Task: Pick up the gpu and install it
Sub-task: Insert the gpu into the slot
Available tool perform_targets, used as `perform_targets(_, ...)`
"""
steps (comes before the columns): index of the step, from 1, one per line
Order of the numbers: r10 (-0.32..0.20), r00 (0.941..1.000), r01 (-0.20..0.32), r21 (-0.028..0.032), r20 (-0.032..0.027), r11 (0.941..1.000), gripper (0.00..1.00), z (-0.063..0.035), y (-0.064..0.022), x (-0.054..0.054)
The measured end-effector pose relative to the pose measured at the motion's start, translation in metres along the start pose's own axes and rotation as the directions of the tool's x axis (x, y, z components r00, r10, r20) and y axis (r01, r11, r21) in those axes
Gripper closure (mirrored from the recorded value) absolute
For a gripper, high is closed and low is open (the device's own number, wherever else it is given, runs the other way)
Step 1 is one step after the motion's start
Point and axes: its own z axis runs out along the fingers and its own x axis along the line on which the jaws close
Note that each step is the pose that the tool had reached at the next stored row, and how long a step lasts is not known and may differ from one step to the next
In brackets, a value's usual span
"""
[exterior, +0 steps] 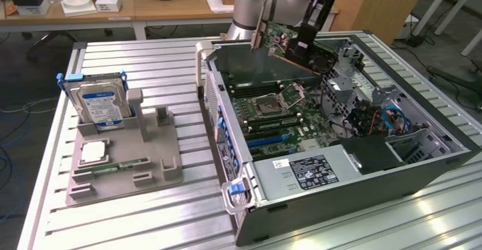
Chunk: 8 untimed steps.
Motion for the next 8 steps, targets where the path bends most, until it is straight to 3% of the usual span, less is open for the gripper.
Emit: perform_targets(8, -0.039, 0.9992, 0.039, -0.0061, 0.0009, 0.9992, 0.73, -0.0001, -0.0007, 0.0009)
